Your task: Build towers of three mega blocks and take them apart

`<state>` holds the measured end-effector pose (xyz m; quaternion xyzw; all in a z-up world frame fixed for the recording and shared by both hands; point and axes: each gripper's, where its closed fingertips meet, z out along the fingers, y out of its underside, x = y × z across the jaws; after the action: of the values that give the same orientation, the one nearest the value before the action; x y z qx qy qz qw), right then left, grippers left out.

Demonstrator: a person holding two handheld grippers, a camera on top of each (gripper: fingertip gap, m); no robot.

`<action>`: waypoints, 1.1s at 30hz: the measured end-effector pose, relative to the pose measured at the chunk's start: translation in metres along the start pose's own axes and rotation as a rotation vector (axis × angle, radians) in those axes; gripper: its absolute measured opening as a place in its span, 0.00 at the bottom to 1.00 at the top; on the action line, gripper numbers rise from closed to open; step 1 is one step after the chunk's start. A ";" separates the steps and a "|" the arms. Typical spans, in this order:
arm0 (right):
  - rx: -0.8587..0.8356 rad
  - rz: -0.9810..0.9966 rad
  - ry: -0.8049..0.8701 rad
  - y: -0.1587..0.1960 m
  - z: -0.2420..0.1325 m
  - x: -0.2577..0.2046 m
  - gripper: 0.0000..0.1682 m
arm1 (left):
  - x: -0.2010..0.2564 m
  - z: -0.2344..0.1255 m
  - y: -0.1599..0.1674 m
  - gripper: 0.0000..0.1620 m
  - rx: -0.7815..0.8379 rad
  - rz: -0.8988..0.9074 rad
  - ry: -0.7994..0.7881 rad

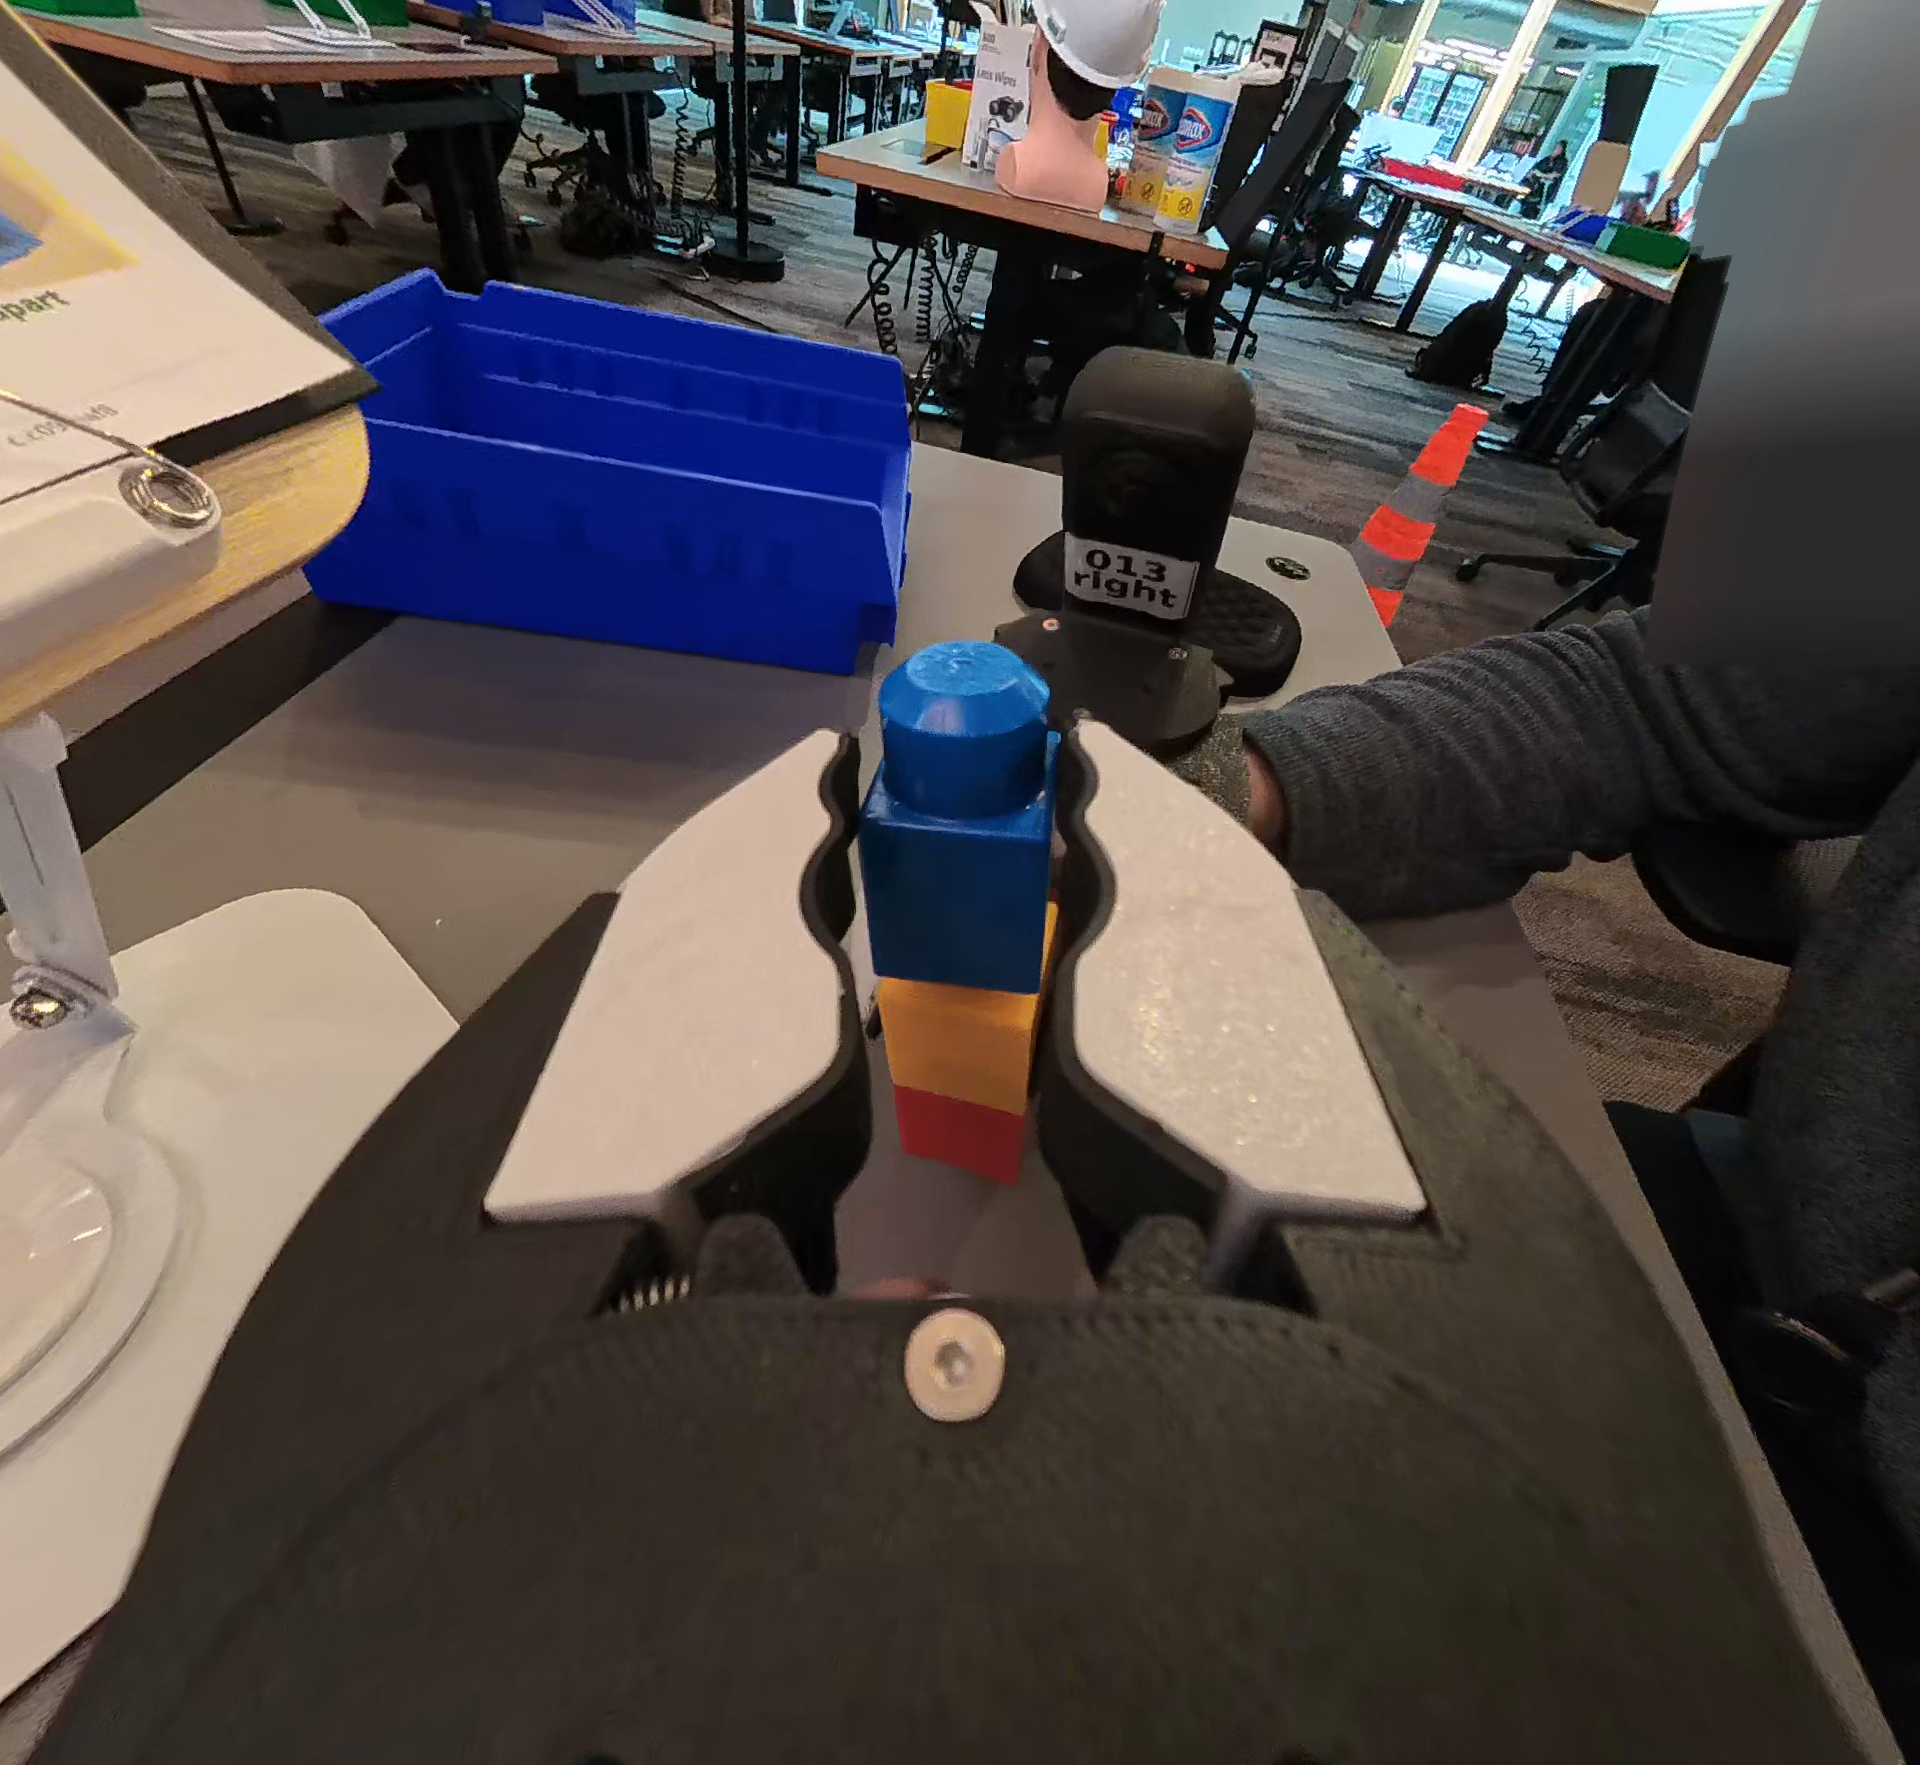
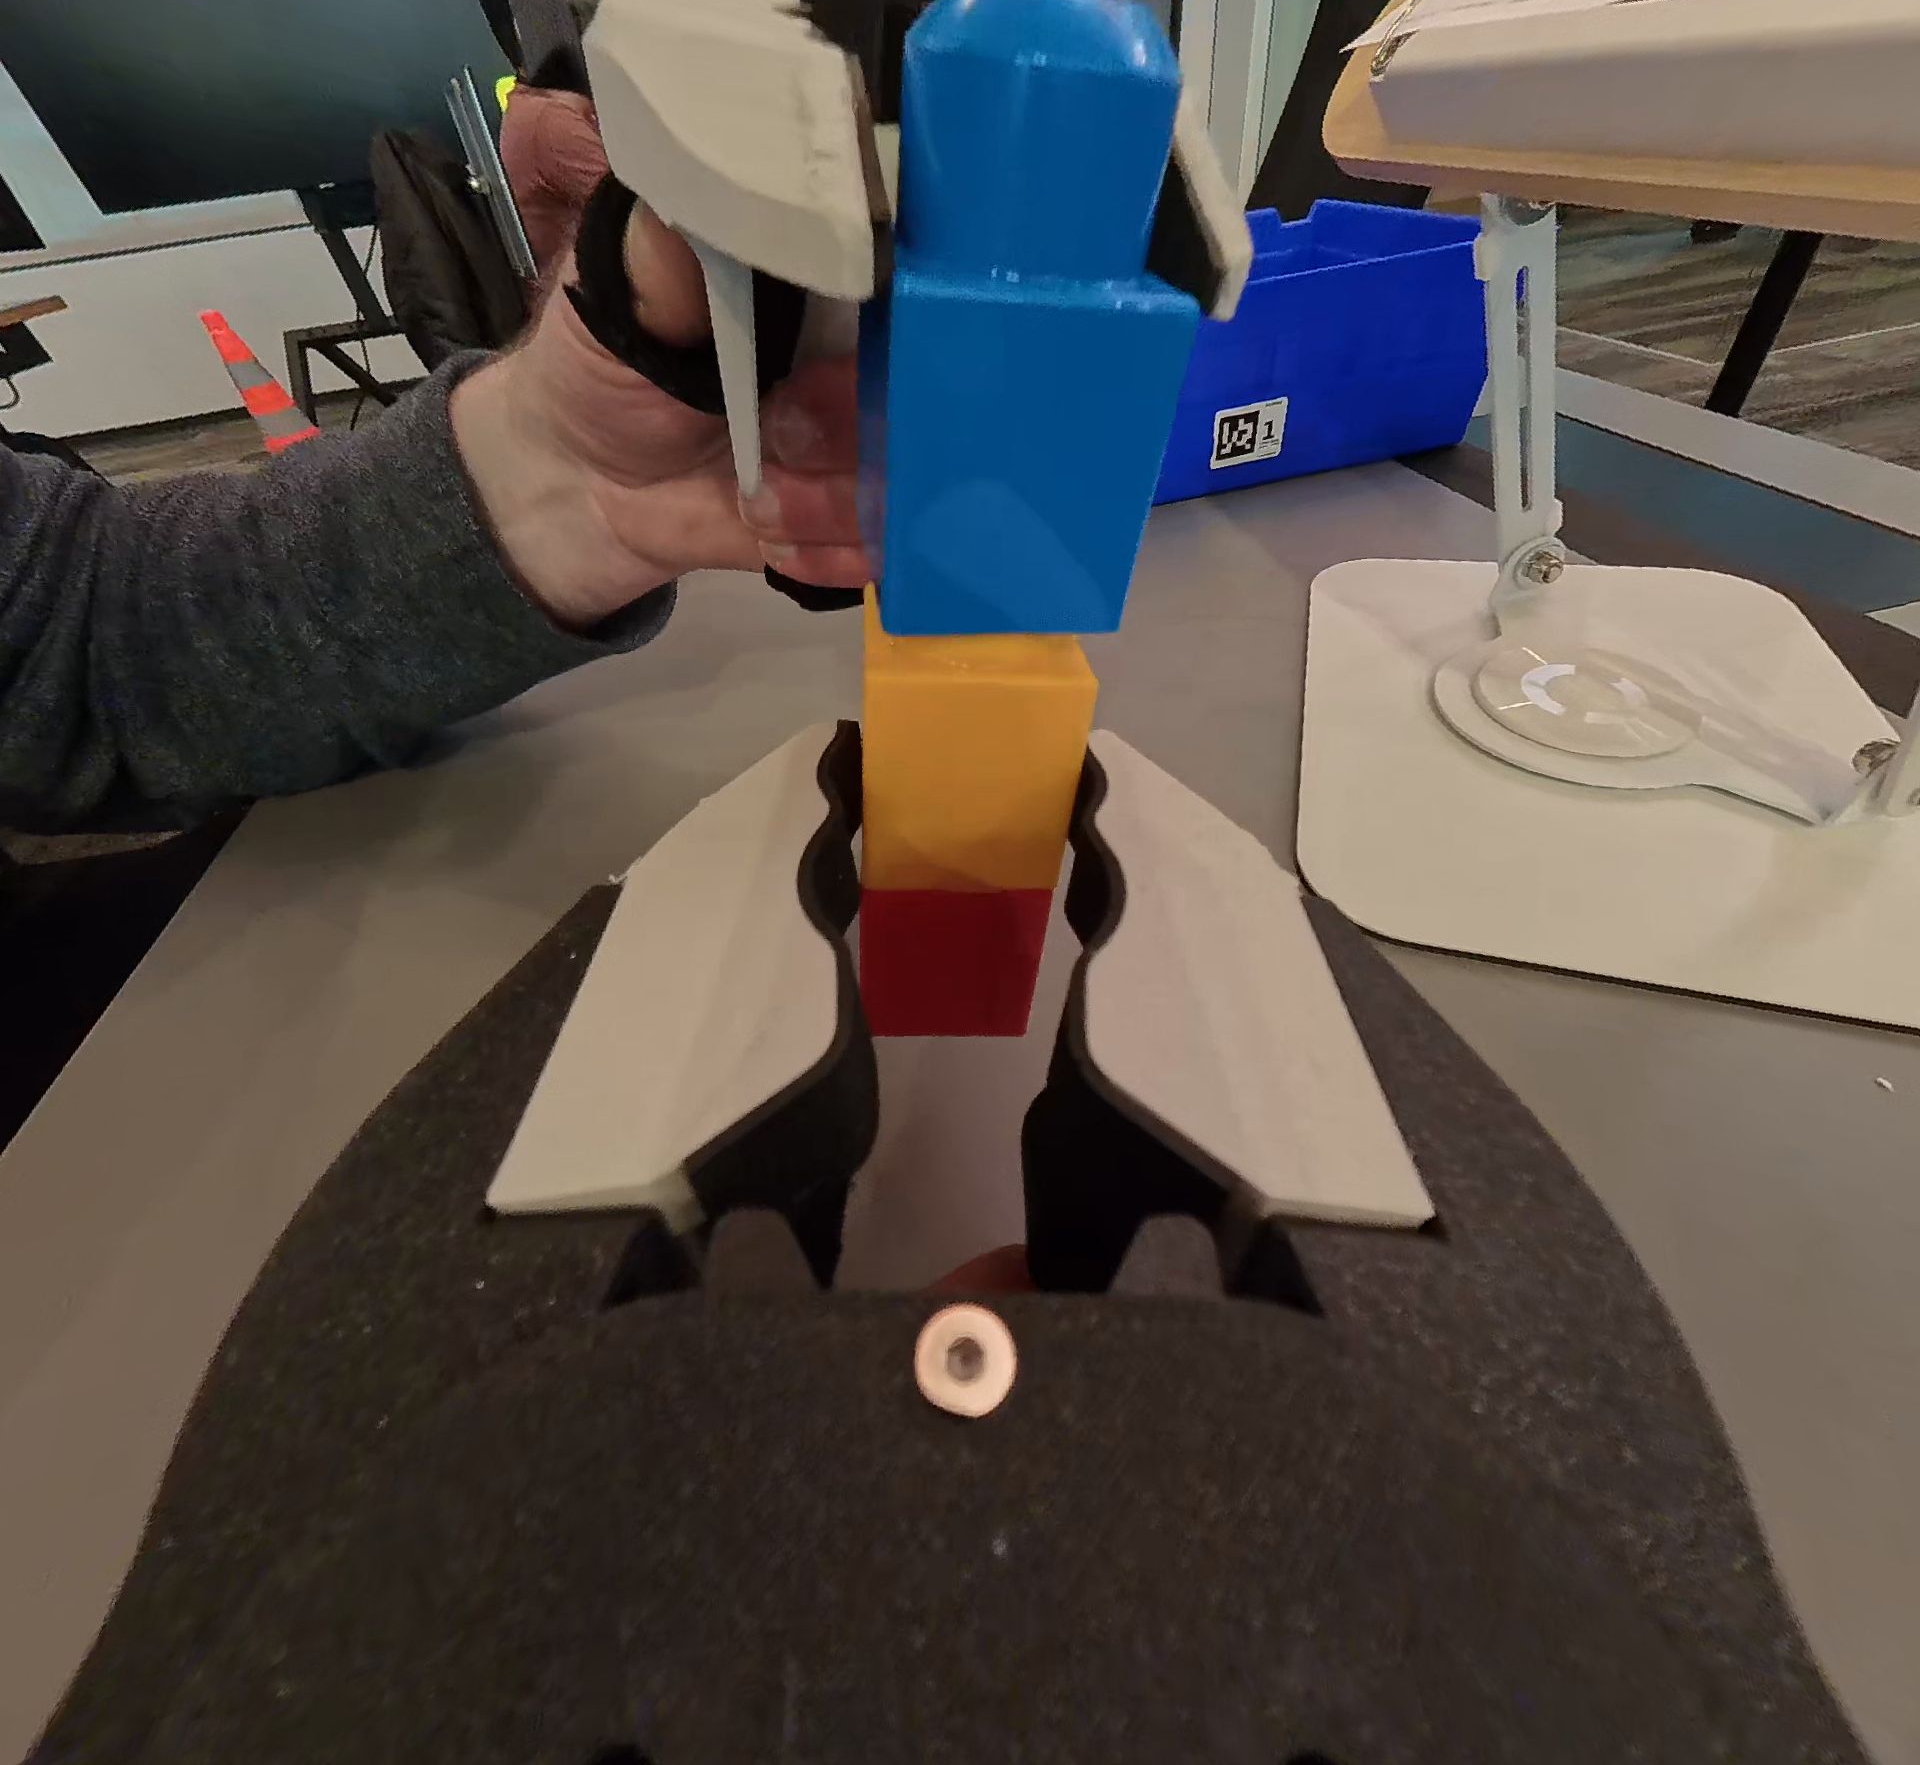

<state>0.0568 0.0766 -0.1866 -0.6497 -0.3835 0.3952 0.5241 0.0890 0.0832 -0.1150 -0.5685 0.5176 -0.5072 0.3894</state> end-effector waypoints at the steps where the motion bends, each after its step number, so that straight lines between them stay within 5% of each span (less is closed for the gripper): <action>1: -0.003 0.002 -0.001 0.001 0.000 0.000 0.22 | 0.000 0.001 0.002 0.22 0.001 0.001 0.001; 33: 0.042 0.048 -0.014 -0.004 -0.004 0.002 0.22 | -0.005 -0.005 0.003 0.22 0.206 -0.082 0.068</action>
<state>0.0603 0.0775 -0.1822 -0.6448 -0.3633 0.4201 0.5251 0.0834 0.0880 -0.1174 -0.5287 0.4519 -0.5920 0.4072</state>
